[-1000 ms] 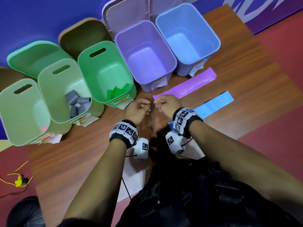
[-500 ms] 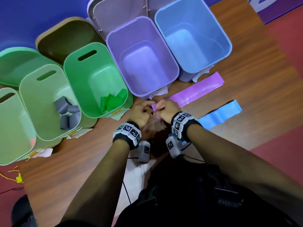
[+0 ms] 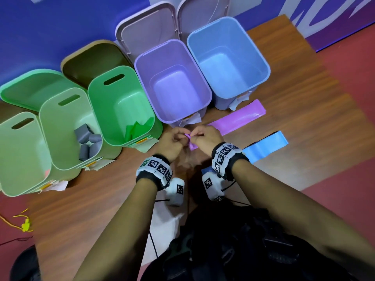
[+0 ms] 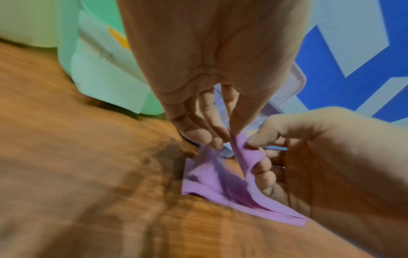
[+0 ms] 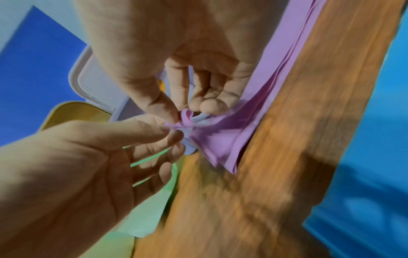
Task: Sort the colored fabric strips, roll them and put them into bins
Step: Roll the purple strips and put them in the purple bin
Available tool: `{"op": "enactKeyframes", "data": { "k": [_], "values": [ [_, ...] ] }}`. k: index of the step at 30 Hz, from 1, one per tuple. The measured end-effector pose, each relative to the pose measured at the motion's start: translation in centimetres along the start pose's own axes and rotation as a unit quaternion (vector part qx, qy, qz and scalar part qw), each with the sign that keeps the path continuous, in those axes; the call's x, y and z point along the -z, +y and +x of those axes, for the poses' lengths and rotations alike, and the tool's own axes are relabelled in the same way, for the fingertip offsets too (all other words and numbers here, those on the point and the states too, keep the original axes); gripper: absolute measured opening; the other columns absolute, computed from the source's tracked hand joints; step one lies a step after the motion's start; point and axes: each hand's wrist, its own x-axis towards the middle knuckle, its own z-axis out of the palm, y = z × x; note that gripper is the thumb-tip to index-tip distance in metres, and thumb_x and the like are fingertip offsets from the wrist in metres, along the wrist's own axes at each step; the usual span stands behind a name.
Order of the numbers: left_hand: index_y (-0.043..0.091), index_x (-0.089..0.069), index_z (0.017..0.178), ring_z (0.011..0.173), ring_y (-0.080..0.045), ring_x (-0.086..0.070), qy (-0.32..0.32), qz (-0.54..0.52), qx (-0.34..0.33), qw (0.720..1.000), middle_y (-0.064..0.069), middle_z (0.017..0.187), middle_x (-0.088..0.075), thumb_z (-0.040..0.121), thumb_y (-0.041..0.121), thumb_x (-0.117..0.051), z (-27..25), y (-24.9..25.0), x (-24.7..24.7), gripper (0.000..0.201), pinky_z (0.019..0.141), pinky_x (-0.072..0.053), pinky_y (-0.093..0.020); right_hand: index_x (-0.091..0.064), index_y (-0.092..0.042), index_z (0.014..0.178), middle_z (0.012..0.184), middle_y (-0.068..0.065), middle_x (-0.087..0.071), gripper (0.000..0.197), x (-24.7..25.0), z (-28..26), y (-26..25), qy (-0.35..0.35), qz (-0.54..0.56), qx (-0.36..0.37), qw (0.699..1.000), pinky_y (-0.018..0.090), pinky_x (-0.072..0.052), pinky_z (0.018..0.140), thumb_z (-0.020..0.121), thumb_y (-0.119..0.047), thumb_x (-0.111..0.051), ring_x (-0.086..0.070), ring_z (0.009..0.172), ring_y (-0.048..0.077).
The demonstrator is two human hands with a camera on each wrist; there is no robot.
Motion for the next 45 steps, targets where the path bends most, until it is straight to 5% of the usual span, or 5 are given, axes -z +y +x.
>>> {"op": "enactKeyframes", "data": {
  "k": [7, 15, 24, 29, 45],
  "values": [
    [0.012, -0.065, 0.09, 0.063, 0.005, -0.058, 0.064, -0.03, -0.053, 0.996, 0.002, 0.078, -0.064, 0.087, -0.008, -0.061, -3.5, 4.0, -0.6, 0.02, 0.069, -0.045, -0.012, -0.065, -0.028, 0.061, 0.064, -0.012, -0.064, 0.026, 2.3, -1.8, -1.9, 0.017, 0.059, 0.067, 0.996, 0.025, -0.043, 0.071, 0.08, -0.01, -0.067, -0.057, 0.071, 0.01],
    [0.008, -0.064, 0.085, 0.06, -0.001, -0.057, 0.109, -0.076, -0.12, 0.984, -0.002, 0.068, -0.061, 0.084, -0.007, -0.067, -5.4, 6.6, 1.7, 0.015, 0.065, -0.044, -0.011, -0.066, -0.013, 0.079, 0.065, 0.004, -0.058, 0.022, 3.6, -4.5, -6.2, 0.001, 0.14, 0.123, 0.982, 0.009, -0.037, 0.05, 0.085, 0.007, -0.061, -0.049, 0.048, -0.003],
    [0.008, -0.067, 0.094, 0.062, 0.0, -0.056, 0.116, -0.126, -0.212, 0.962, 0.014, 0.064, -0.065, 0.087, -0.007, -0.064, -6.4, 6.8, 6.9, 0.017, 0.066, -0.044, -0.014, -0.066, -0.008, 0.087, 0.074, 0.006, -0.063, 0.015, 1.1, -7.0, -11.6, 0.046, 0.184, 0.184, 0.964, 0.013, -0.045, 0.057, 0.085, 0.007, -0.068, -0.056, 0.056, 0.001],
    [0.009, -0.069, 0.097, 0.069, -0.002, -0.064, 0.084, -0.159, -0.209, 0.961, 0.005, 0.076, -0.07, 0.084, -0.007, -0.07, -6.6, 6.8, 8.1, 0.021, 0.071, -0.051, -0.015, -0.07, -0.012, 0.093, 0.066, -0.011, -0.064, 0.017, 0.5, -8.0, -12.1, 0.061, 0.174, 0.174, 0.967, 0.033, -0.049, 0.065, 0.085, 0.003, -0.072, -0.056, 0.068, 0.018],
    [0.018, -0.065, 0.089, 0.074, -0.004, -0.061, 0.175, -0.135, -0.237, 0.946, 0.005, 0.084, -0.067, 0.08, -0.008, -0.071, -6.4, 11.3, 6.6, 0.028, 0.079, -0.049, -0.022, -0.07, -0.014, 0.081, 0.072, -0.001, -0.068, 0.027, 4.6, -5.4, -14.5, 0.008, 0.179, 0.273, 0.945, 0.018, -0.05, 0.071, 0.082, 0.013, -0.067, -0.061, 0.068, 0.009]
  ]
}}
